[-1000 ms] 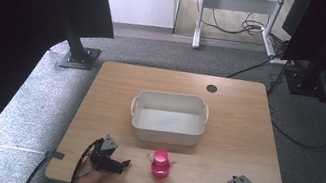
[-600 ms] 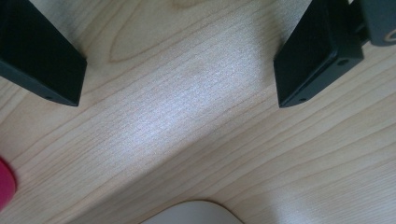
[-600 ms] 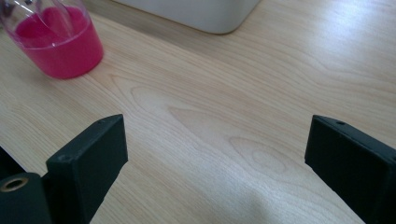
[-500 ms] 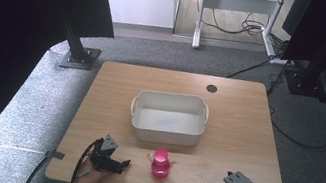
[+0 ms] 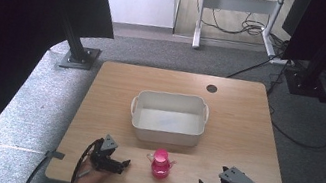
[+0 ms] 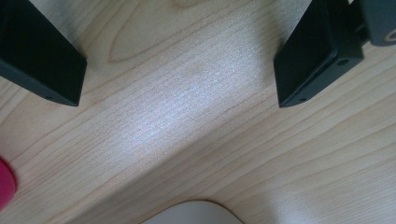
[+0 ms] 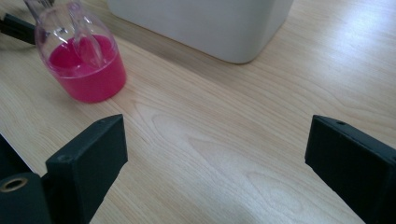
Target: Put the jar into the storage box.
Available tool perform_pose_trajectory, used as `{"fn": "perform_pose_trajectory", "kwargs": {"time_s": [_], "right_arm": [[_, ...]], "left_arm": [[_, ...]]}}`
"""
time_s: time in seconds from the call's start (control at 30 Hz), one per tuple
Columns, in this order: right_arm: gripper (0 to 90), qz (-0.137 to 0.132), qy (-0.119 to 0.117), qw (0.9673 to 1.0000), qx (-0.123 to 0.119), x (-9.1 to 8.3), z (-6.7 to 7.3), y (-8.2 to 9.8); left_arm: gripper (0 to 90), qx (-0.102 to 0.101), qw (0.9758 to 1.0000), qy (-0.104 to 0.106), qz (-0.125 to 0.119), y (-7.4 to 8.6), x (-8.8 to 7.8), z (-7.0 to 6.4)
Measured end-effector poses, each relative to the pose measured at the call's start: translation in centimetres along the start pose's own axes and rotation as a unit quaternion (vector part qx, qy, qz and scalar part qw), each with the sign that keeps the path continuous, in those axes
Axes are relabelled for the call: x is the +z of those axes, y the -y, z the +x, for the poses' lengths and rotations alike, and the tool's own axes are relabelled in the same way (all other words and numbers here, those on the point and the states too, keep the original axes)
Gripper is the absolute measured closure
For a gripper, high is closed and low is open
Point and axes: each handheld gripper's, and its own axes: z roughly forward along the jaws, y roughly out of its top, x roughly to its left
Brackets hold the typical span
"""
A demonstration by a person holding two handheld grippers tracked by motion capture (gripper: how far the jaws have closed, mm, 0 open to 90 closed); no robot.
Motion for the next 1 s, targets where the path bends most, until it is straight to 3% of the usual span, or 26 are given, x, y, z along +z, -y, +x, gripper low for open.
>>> {"fn": "perform_pose_trajectory", "kwargs": {"time_s": [1.0], "right_arm": [[4.4,-0.015,-0.043,0.9987,-0.024,1.3,1.7,-3.4]], "left_arm": [[2.2,0.000,1.0000,0.000,0.000,0.0,0.0,0.0]]}}
